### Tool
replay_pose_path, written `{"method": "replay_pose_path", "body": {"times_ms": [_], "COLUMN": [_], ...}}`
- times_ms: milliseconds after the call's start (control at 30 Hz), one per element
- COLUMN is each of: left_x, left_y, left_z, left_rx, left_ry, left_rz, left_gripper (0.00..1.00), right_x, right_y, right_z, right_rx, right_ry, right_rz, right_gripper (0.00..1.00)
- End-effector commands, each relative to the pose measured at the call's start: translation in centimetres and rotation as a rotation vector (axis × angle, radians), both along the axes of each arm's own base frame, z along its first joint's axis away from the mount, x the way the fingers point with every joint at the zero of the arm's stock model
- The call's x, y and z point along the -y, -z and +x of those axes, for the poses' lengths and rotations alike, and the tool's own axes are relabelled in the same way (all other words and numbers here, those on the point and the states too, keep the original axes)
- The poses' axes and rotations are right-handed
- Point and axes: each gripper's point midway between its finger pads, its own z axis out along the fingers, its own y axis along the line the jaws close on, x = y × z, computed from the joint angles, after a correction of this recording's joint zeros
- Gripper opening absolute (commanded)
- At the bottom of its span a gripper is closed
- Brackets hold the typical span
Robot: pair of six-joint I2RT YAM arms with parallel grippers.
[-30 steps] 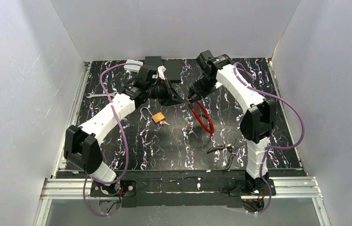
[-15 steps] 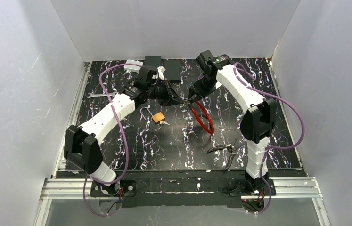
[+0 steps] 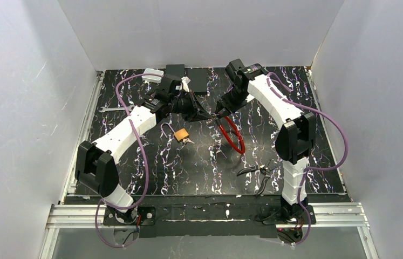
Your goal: Unlock with the key
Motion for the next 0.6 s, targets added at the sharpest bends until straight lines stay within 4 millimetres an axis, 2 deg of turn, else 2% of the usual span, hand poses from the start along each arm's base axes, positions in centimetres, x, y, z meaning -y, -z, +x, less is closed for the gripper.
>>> {"method": "replay_pose_path", "body": {"times_ms": [0, 567], "left_x": [-0.11, -0.39], "left_y": [0.56, 0.84], "left_z": [-0.60, -1.00], "left_rx": [-0.032, -0.069], "left_ry": [-0.002, -0.013], "left_rz": [0.025, 0.042], "left_gripper": [0.00, 0.00], "right_x": [0.08, -0.09], "right_y": [-0.25, -0.15], "right_z": [-0.13, 0.11], "right_rx": [-0.008, -0.004], "right_ry": [0.012, 0.013], "right_rz": [-0.002, 0.000], "right_gripper": [0.01, 0.01]}}
